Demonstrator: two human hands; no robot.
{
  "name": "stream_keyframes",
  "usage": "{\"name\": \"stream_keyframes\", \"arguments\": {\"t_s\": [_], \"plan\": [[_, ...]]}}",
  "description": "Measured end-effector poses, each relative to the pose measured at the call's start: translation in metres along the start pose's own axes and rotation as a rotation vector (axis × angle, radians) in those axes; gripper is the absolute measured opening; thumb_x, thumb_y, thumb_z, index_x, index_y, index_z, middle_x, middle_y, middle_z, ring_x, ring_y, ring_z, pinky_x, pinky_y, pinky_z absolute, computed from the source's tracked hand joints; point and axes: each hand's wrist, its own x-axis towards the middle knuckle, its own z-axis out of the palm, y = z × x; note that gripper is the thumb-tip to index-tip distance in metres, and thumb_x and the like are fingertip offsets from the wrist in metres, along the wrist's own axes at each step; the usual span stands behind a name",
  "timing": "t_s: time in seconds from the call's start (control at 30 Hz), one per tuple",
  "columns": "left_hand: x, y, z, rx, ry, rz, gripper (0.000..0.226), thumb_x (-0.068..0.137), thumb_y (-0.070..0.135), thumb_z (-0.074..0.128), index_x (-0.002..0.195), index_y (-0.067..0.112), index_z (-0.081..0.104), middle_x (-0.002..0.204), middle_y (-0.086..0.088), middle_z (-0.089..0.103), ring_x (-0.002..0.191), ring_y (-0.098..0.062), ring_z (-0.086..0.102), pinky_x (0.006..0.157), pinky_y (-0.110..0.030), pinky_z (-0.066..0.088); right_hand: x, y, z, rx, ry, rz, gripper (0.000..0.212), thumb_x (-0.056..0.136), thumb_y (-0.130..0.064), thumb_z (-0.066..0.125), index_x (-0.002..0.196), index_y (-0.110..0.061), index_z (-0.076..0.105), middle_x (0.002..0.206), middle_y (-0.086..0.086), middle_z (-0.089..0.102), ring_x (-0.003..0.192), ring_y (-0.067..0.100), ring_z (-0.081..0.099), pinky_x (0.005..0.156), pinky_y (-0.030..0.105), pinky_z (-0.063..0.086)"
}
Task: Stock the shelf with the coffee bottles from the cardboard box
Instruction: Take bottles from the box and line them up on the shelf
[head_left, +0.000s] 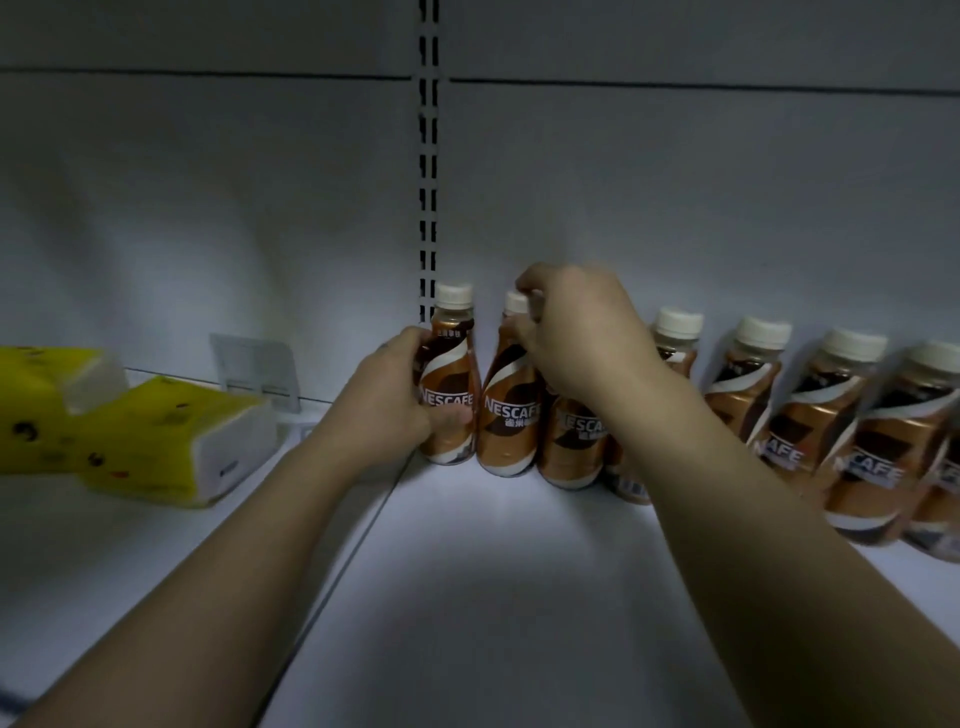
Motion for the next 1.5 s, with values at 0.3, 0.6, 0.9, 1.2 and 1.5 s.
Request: {"name": "stream_keyframes", "arguments": {"t_s": [0.3, 0.6, 0.9, 1.2, 1.5], "plan": [[0.004, 0.031, -0.004, 0.092, 0.295, -0.074, 0.082, 0.07, 0.054, 0.072, 0.137, 0.023, 0.036, 0.135, -0.001, 0.045, 0.115, -0.016, 0.05, 0.093, -0.038, 0.045, -0.021, 0.025, -0.056, 0.111, 0.266, 0.055, 0.034, 0.089, -0.041, 0.061, 0.121, -0.029, 0.062, 0.11, -0.004, 0.069, 0.098, 0.017, 0.063, 0.074, 0.027, 0.044], [0.032, 0.142, 0.032, 0.769, 0.186, 0.43, 0.059, 0.077, 0.064, 0.053, 0.125, 0.031, 0.052, 0.128, -0.006, 0.053, 0.128, -0.028, 0.035, 0.11, -0.056, 0.009, -0.071, 0.085, -0.055, -0.25, 0.418, -0.001, 0.037, 0.092, -0.039, 0.053, 0.119, -0.017, 0.066, 0.114, 0.008, 0.067, 0.11, 0.027, 0.056, 0.099, 0.043, 0.035], [0.035, 0.13, 0.056, 0.754, 0.218, 0.325, 0.056, 0.071, 0.065, 0.06, 0.109, 0.024, 0.054, 0.106, -0.003, 0.066, 0.118, -0.03, 0.044, 0.11, -0.063, 0.004, -0.074, 0.103, -0.045, -0.406, 0.328, 0.091, 0.056, 0.093, -0.06, 0.038, 0.127, -0.021, 0.06, 0.125, -0.001, 0.066, 0.129, 0.022, 0.048, 0.114, 0.065, 0.003], [0.023, 0.12, 0.064, 0.66, 0.341, 0.331, 0.047, 0.076, 0.06, 0.055, 0.103, 0.022, 0.061, 0.105, -0.004, 0.068, 0.121, -0.028, 0.046, 0.11, -0.063, -0.002, -0.066, 0.084, -0.032, -0.456, 0.277, 0.063, 0.069, 0.088, -0.073, 0.032, 0.131, -0.024, 0.057, 0.103, 0.005, 0.073, 0.122, 0.023, 0.055, 0.114, 0.064, 0.001], [0.022, 0.113, 0.065, 0.48, 0.35, 0.332, 0.044, 0.076, 0.052, 0.066, 0.11, 0.026, 0.06, 0.11, -0.001, 0.067, 0.125, -0.022, 0.045, 0.112, -0.056, -0.008, -0.054, 0.079, -0.028, -0.279, 0.388, 0.151, 0.037, 0.087, -0.054, 0.054, 0.111, -0.027, 0.066, 0.097, -0.002, 0.072, 0.118, 0.019, 0.055, 0.117, 0.053, -0.011]]}}
